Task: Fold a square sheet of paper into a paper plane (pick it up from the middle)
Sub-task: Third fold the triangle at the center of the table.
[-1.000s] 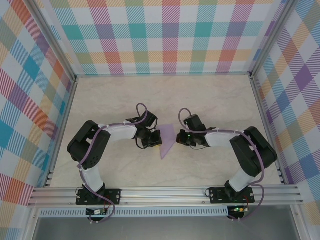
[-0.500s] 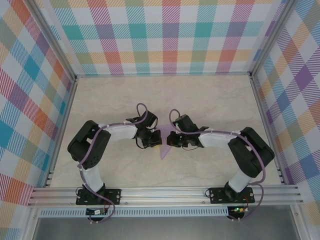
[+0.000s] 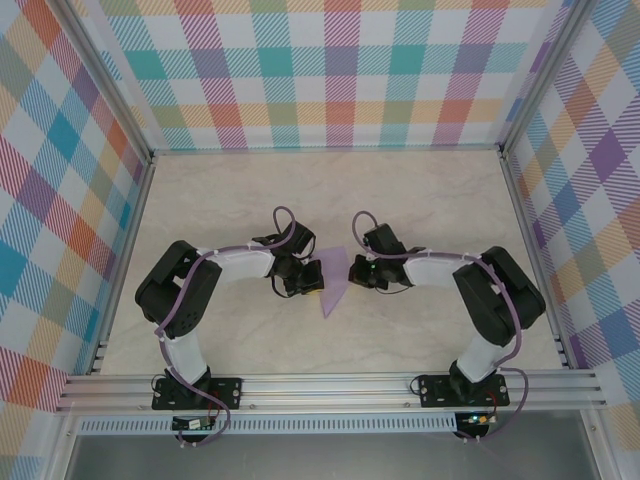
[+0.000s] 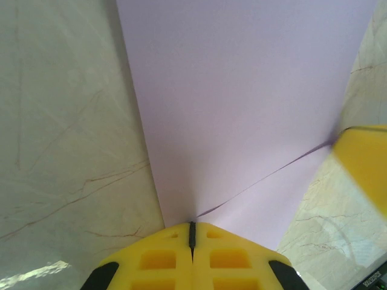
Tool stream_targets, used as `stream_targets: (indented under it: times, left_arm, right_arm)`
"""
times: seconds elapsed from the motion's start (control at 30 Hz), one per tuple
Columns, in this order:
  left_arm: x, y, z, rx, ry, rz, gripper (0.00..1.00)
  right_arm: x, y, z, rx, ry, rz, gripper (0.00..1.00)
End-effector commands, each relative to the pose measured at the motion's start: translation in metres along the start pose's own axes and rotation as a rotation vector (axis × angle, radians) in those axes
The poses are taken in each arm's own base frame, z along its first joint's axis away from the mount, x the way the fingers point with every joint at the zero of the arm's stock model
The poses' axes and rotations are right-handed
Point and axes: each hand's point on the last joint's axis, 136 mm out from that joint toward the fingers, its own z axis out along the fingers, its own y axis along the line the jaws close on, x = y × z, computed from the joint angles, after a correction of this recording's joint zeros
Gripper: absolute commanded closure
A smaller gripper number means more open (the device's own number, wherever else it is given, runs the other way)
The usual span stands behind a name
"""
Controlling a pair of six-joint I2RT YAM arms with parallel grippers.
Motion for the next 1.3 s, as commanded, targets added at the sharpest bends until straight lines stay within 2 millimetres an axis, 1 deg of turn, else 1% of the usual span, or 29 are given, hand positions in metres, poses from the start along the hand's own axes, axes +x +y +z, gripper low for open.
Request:
stream_targets:
  times: [0.0, 0.07, 0.2, 0.33, 0.43, 0.57, 0.8, 1.0, 1.17, 1.27]
  left_arm:
    - [0.030, 0.082, 0.025, -0.292, 0.073, -0.070, 1.00]
    - [0.030, 0.083, 0.026, -0.295, 0.073, -0.073, 1.00]
    - [0.028, 0.082, 0.026, -0.294, 0.071, -0.072, 1.00]
    - [0.028, 0.082, 0.027, -0.296, 0.069, -0.072, 1.00]
    - [0.027, 0.082, 0.027, -0.297, 0.067, -0.071, 1.00]
    - [0.027, 0.082, 0.026, -0.297, 0.064, -0.073, 1.00]
    - [0.026, 0.081, 0.025, -0.295, 0.059, -0.075, 1.00]
    - [0.025, 0.080, 0.024, -0.294, 0.057, -0.074, 1.00]
    - [0.025, 0.080, 0.024, -0.294, 0.055, -0.073, 1.00]
    - [0.025, 0.081, 0.024, -0.296, 0.054, -0.074, 1.00]
  right_arm:
    - [0.002, 0.008, -0.019, -0.010, -0.028, -0.015, 0.98]
    - [0.012, 0.025, -0.024, -0.067, -0.008, -0.036, 0.98]
    - [0.044, 0.054, -0.023, -0.190, 0.074, -0.028, 0.98]
    - [0.067, 0.072, -0.019, -0.255, 0.135, -0.023, 0.99]
    - [0.079, 0.077, -0.015, -0.264, 0.172, -0.031, 0.99]
    - [0.093, 0.078, -0.006, -0.255, 0.223, -0.038, 1.00]
    - [0.107, 0.074, 0.006, -0.225, 0.270, -0.046, 1.00]
    - [0.119, 0.063, 0.012, -0.187, 0.302, -0.056, 1.00]
    - [0.130, 0.047, 0.014, -0.139, 0.333, -0.054, 1.00]
    - [0.134, 0.037, 0.015, -0.104, 0.341, -0.061, 1.00]
